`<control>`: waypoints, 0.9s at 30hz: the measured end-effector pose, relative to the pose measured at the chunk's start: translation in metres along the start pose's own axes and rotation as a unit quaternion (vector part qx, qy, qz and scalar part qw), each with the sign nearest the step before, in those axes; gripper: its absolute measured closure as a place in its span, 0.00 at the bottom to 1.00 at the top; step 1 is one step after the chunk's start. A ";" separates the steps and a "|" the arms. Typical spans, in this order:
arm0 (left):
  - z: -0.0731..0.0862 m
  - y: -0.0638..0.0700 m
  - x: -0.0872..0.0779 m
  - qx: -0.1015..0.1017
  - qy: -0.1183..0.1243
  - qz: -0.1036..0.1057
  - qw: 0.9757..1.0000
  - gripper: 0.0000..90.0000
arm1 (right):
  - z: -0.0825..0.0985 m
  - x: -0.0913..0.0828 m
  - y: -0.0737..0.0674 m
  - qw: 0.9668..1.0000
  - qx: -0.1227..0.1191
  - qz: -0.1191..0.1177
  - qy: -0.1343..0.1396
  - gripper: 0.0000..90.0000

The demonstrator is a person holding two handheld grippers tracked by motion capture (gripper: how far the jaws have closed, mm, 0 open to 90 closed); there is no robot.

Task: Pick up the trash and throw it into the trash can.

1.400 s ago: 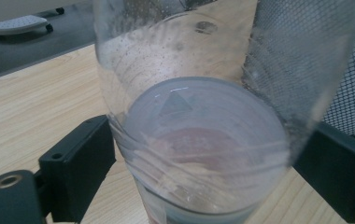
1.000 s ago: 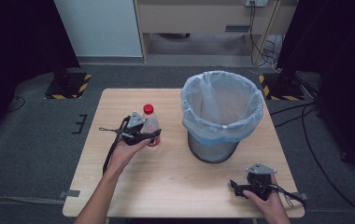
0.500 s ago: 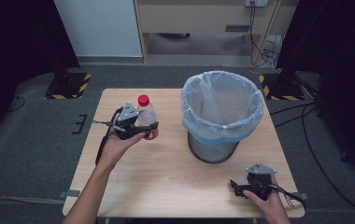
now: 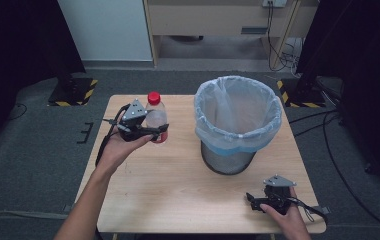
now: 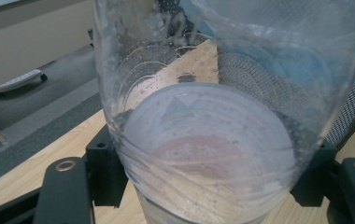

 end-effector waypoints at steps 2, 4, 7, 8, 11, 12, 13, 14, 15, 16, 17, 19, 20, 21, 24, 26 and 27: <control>-0.003 0.000 -0.002 0.005 -0.006 -0.002 1.000 0.31 | 0.000 0.000 0.000 1.000 0.000 0.000 0.000 0.00; -0.010 0.002 -0.004 0.010 -0.005 0.002 1.000 0.31 | 0.000 0.000 0.000 1.000 0.000 0.000 0.000 0.00; -0.015 0.003 -0.004 0.012 -0.001 0.006 1.000 0.31 | 0.000 0.000 0.000 1.000 -0.001 -0.001 0.000 0.00; -0.016 0.003 -0.004 0.015 -0.002 0.008 1.000 0.31 | 0.000 0.000 0.000 1.000 0.000 -0.001 0.000 0.00; -0.020 0.002 -0.003 0.017 -0.003 0.010 1.000 0.31 | 0.000 0.000 0.000 1.000 -0.001 -0.001 0.000 0.00; -0.020 0.002 -0.003 0.017 -0.003 0.010 1.000 0.31 | 0.000 0.000 0.000 1.000 -0.001 -0.001 0.000 0.00; -0.022 0.002 -0.003 0.018 -0.003 0.008 1.000 0.31 | 0.000 0.000 0.000 1.000 -0.001 -0.001 0.000 0.00; -0.025 0.003 -0.004 0.022 -0.001 0.008 1.000 0.31 | 0.000 0.000 0.000 1.000 -0.001 -0.001 0.000 0.00; -0.027 0.004 -0.005 0.022 0.002 0.009 1.000 0.31 | 0.000 0.000 0.000 1.000 -0.001 -0.001 0.000 0.00; -0.029 0.004 -0.006 0.024 0.003 0.009 1.000 0.31 | 0.000 0.000 0.000 1.000 -0.001 -0.001 0.000 0.00; -0.029 0.004 -0.006 0.024 0.003 0.009 1.000 0.31 | 0.000 0.000 0.000 1.000 -0.001 -0.001 0.000 0.00; -0.034 0.004 -0.006 0.025 0.004 0.010 1.000 0.31 | -0.001 0.000 0.001 1.000 -0.001 0.000 0.000 0.00; -0.034 0.004 -0.006 0.025 0.004 0.010 1.000 0.31 | -0.001 0.000 0.001 1.000 -0.001 0.000 0.000 0.00; -0.035 0.004 -0.007 0.026 0.003 0.010 1.000 0.31 | -0.001 0.001 0.001 1.000 -0.002 0.000 0.000 0.00; -0.038 0.003 -0.007 0.028 0.003 0.010 1.000 0.31 | -0.001 0.001 0.002 1.000 0.000 0.001 -0.001 0.00; -0.042 0.001 -0.008 0.025 0.006 0.012 1.000 0.31 | -0.002 0.002 0.004 1.000 0.007 0.005 0.000 0.00; -0.043 0.000 -0.008 0.027 0.005 0.011 1.000 0.31 | -0.003 0.003 0.005 1.000 0.006 0.006 0.001 0.00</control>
Point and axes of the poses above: each handheld gripper's, and its own axes: x roughly forward along the jaws, z roughly out of its underside, y roughly to its right, the point moved 8 cm from there along x, roughly forward along the jaws, and after that the axes turned 3 degrees about -y, right-handed, at the moved point
